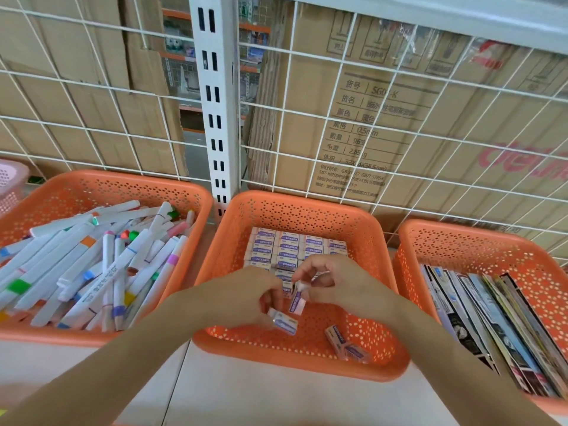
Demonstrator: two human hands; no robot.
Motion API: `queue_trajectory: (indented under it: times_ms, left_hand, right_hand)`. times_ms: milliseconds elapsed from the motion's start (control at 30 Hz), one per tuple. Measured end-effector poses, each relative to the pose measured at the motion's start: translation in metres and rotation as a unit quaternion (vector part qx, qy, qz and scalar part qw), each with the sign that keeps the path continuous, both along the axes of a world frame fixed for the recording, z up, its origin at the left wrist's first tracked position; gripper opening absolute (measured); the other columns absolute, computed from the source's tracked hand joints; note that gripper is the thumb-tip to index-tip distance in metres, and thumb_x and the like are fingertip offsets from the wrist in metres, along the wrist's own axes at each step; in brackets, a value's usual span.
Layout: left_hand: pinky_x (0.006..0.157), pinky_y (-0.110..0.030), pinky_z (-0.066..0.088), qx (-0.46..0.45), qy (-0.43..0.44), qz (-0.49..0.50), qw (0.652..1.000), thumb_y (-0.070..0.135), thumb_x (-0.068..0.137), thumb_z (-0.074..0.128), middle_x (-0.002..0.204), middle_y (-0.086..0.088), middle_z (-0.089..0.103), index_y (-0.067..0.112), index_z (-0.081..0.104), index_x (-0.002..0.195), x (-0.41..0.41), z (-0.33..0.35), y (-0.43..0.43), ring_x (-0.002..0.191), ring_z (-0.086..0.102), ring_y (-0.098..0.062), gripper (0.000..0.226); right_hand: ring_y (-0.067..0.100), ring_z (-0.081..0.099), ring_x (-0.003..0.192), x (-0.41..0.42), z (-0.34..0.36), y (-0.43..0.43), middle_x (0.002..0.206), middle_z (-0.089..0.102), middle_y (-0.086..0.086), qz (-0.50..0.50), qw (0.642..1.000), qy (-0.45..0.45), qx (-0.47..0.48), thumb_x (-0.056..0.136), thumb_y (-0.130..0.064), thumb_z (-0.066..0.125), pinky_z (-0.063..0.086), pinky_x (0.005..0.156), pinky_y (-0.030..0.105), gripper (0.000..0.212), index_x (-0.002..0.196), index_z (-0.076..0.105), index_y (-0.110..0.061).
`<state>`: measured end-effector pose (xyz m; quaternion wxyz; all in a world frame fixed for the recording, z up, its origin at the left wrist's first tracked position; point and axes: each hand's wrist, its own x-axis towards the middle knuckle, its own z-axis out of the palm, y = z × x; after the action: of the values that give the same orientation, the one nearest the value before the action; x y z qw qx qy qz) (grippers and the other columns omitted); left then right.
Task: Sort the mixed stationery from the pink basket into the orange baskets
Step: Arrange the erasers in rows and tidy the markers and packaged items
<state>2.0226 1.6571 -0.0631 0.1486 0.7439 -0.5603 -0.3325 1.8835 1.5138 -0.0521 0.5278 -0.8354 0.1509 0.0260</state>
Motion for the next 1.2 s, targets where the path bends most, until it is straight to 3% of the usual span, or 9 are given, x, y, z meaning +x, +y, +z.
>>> queue_trajectory:
  times_ms: [100, 233, 467, 633, 733, 900, 1033, 1133, 1200]
  left_hand:
    - [0.056, -0.01, 0.042, -0.042, 0.103, 0.053, 0.992, 0.007, 0.073, 0.076, 0.071, 0.008, 0.058, 0.014, 0.065, 0.086, -0.004, 0.003, -0.001, 0.052, 0.054, 0.006, 0.018]
    - [0.054, -0.025, 0.054, -0.075, 0.255, 0.153, 0.952, -0.008, 0.075, 0.07, 0.072, -0.004, 0.063, 0.01, 0.061, 0.085, -0.002, 0.002, 0.001, 0.06, 0.065, -0.019, 0.022]
    - [0.057, -0.023, 0.055, -0.084, 0.397, 0.231, 0.884, 0.001, 0.085, 0.063, 0.08, -0.011, 0.07, 0.0, 0.058, 0.102, -0.011, 0.009, 0.0, 0.063, 0.068, -0.016, 0.018]
    - [0.059, -0.021, 0.054, -0.097, 0.399, 0.254, 0.876, 0.008, 0.088, 0.06, 0.094, -0.019, 0.07, -0.005, 0.059, 0.107, -0.015, 0.012, -0.002, 0.067, 0.068, -0.015, 0.023]
    - [0.058, -0.021, 0.055, -0.122, 0.394, 0.275, 0.868, 0.012, 0.088, 0.061, 0.093, -0.018, 0.07, -0.001, 0.061, 0.104, -0.015, 0.015, -0.001, 0.067, 0.069, -0.015, 0.021]
    - [0.053, -0.022, 0.055, -0.151, 0.38, 0.324, 0.853, 0.014, 0.087, 0.064, 0.089, -0.012, 0.071, 0.003, 0.062, 0.102, -0.01, 0.019, -0.002, 0.065, 0.068, -0.011, 0.018]
    - [0.042, -0.018, 0.041, -0.171, 0.3, 0.333, 0.878, 0.022, 0.085, 0.067, 0.085, -0.01, 0.069, 0.006, 0.065, 0.098, -0.007, 0.018, -0.003, 0.06, 0.061, -0.005, 0.021]
    - [0.046, -0.012, 0.04, -0.202, 0.223, 0.291, 0.908, 0.02, 0.089, 0.061, 0.08, -0.003, 0.066, 0.008, 0.063, 0.097, -0.005, 0.015, -0.002, 0.048, 0.054, 0.005, 0.014]
    - [0.061, -0.015, 0.047, -0.244, 0.1, 0.251, 0.931, 0.019, 0.093, 0.056, 0.091, 0.002, 0.065, 0.017, 0.06, 0.102, -0.001, 0.013, 0.001, 0.063, 0.058, 0.007, 0.01]
  right_hand:
    - [0.002, 0.06, 0.069, 0.002, 0.0, 0.001, 0.091, 0.065, 0.003, 0.003, 1.0, 0.002, 0.002, 0.084, -0.005, 0.067, 0.047, 0.068, 0.013, 0.019, 0.1, 0.062, -0.015]
    - [-0.002, 0.06, 0.074, 0.005, 0.003, 0.001, 0.089, 0.069, -0.002, -0.013, 1.0, -0.011, 0.0, 0.082, -0.007, 0.07, 0.045, 0.07, 0.013, 0.022, 0.097, 0.06, -0.02]
    - [0.001, 0.062, 0.069, 0.007, 0.006, 0.007, 0.078, 0.068, 0.0, -0.071, 0.994, -0.078, 0.022, 0.08, -0.003, 0.07, 0.047, 0.067, 0.013, 0.009, 0.084, 0.067, -0.01]
    - [-0.002, 0.058, 0.064, 0.012, 0.006, 0.011, 0.07, 0.067, -0.01, -0.112, 0.984, -0.134, -0.028, 0.078, -0.009, 0.074, 0.043, 0.063, 0.013, 0.011, 0.075, 0.07, -0.019]
    - [0.0, 0.062, 0.078, 0.011, 0.006, 0.014, 0.083, 0.068, -0.01, -0.108, 0.979, -0.147, -0.088, 0.079, -0.016, 0.074, 0.047, 0.073, 0.016, 0.009, 0.085, 0.071, -0.022]
    - [0.009, 0.057, 0.099, 0.004, 0.005, 0.02, 0.107, 0.059, -0.008, -0.064, 0.93, -0.094, -0.351, 0.072, -0.039, 0.077, 0.047, 0.084, 0.031, 0.051, 0.119, 0.061, -0.023]
    - [0.014, 0.058, 0.104, 0.006, 0.007, 0.028, 0.115, 0.062, -0.006, -0.081, 0.909, -0.124, -0.389, 0.077, -0.028, 0.071, 0.047, 0.088, 0.034, 0.046, 0.12, 0.057, -0.018]
    - [0.012, 0.057, 0.101, 0.01, 0.011, 0.027, 0.11, 0.062, -0.004, -0.085, 0.92, -0.104, -0.369, 0.077, -0.026, 0.071, 0.043, 0.086, 0.025, 0.041, 0.115, 0.058, -0.017]
    - [0.013, 0.056, 0.097, 0.01, 0.011, 0.022, 0.107, 0.062, -0.003, -0.087, 0.923, -0.068, -0.369, 0.077, -0.027, 0.071, 0.043, 0.085, 0.025, 0.038, 0.111, 0.058, -0.017]
